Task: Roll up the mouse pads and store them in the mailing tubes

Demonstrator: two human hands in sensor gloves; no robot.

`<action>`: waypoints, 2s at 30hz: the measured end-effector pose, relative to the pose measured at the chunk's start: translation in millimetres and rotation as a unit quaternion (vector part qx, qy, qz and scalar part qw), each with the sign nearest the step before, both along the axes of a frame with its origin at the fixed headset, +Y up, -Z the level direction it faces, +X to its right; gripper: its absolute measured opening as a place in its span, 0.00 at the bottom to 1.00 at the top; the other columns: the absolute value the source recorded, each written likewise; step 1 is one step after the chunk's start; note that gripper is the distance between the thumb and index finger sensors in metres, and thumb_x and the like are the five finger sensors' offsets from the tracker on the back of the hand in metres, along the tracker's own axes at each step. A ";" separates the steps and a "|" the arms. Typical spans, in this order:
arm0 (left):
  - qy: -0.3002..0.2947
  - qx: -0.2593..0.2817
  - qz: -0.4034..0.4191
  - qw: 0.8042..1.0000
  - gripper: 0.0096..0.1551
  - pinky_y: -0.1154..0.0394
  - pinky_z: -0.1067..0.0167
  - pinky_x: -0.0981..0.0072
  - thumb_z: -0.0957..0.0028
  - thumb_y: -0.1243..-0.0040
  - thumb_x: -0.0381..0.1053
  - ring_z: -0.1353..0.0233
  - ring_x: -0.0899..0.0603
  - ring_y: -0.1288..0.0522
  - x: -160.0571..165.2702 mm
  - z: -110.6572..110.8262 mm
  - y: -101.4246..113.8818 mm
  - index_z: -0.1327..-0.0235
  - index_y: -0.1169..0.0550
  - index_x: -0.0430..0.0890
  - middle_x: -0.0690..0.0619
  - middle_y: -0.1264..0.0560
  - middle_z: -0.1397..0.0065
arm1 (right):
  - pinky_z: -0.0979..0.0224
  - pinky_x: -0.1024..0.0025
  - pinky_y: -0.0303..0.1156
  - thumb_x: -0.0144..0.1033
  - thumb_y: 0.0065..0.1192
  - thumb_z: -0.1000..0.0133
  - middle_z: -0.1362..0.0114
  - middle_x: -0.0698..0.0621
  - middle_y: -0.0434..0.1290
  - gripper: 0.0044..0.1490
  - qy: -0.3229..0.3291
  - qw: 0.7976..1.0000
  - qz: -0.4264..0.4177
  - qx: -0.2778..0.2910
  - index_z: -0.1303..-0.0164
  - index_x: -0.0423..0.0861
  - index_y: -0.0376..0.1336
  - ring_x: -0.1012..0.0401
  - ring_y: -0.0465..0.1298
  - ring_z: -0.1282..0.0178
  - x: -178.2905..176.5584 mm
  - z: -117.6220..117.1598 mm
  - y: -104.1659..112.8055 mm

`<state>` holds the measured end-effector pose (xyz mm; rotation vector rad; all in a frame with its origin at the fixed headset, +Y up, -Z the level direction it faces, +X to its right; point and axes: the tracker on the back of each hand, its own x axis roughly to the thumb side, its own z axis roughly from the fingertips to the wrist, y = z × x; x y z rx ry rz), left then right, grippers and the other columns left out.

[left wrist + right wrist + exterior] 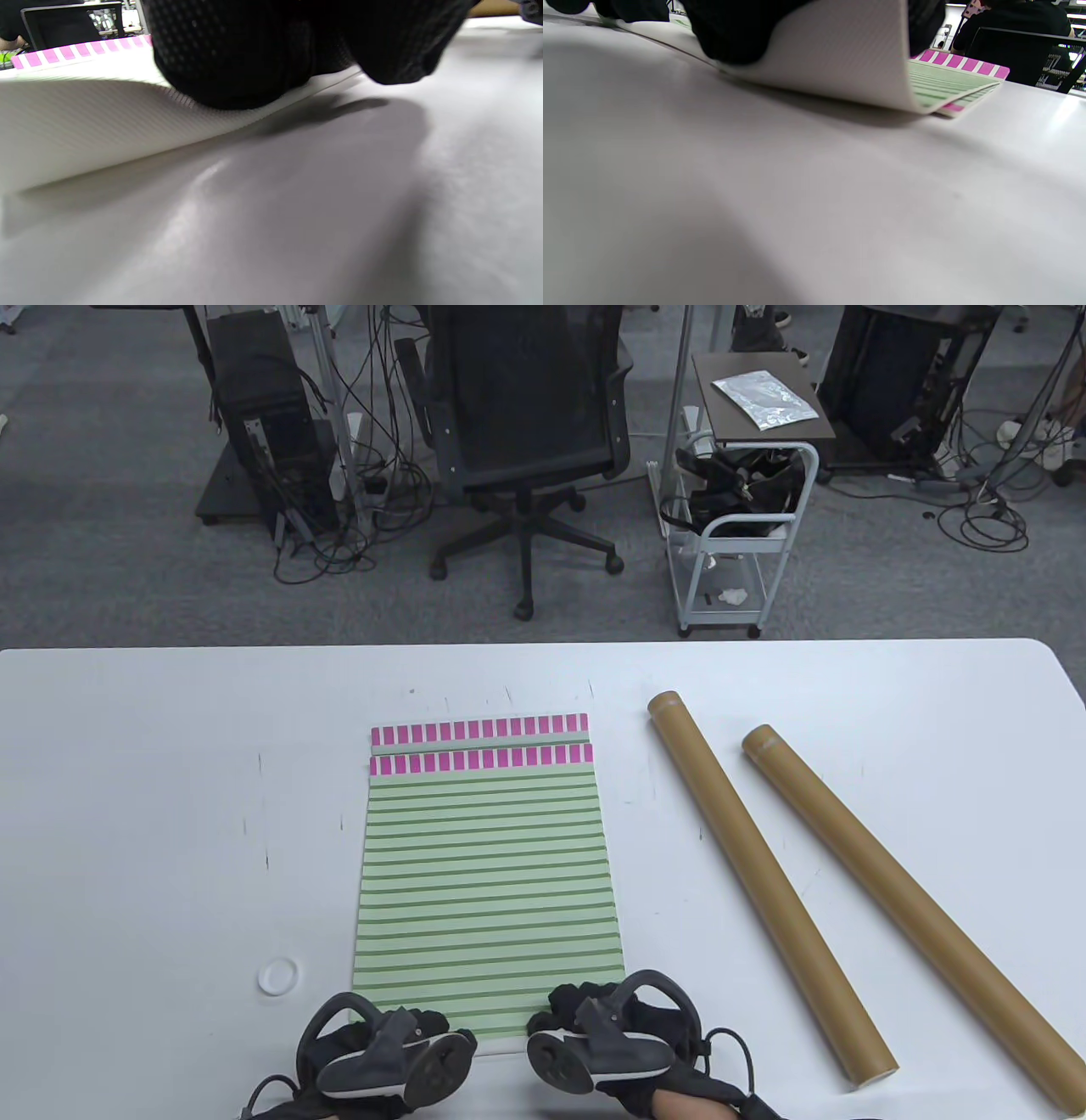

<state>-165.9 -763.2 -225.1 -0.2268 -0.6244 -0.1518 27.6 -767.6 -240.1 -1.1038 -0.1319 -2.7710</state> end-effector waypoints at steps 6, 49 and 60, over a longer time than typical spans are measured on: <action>0.030 -0.008 0.015 0.999 0.27 0.20 0.62 0.79 0.62 0.38 0.67 0.56 0.51 0.18 -1.8 -8.9 -11.2 0.48 0.27 0.63 0.58 0.22 0.48 | 0.46 0.65 0.76 0.41 0.57 0.46 0.42 0.52 0.71 0.27 -0.028 0.992 -0.046 -0.111 0.35 0.53 0.61 0.61 0.76 0.55 7.0 -11.2 -1.2; -0.019 0.088 -0.063 0.994 0.26 0.16 0.57 0.78 0.51 0.45 0.56 0.52 0.54 0.16 7.7 -0.4 -10.1 0.37 0.31 0.60 0.61 0.20 0.47 | 0.44 0.61 0.77 0.46 0.62 0.50 0.44 0.56 0.76 0.24 -0.041 0.999 0.011 0.017 0.43 0.57 0.64 0.56 0.80 0.52 -2.7 -5.6 1.3; -0.044 -0.083 0.004 0.996 0.30 0.15 0.67 0.81 0.54 0.40 0.56 0.60 0.54 0.14 0.3 -2.6 -1.4 0.37 0.32 0.55 0.60 0.17 0.52 | 0.55 0.70 0.80 0.42 0.64 0.52 0.53 0.52 0.82 0.23 -0.004 0.996 0.019 -0.092 0.47 0.52 0.70 0.58 0.82 0.60 -6.0 4.8 10.6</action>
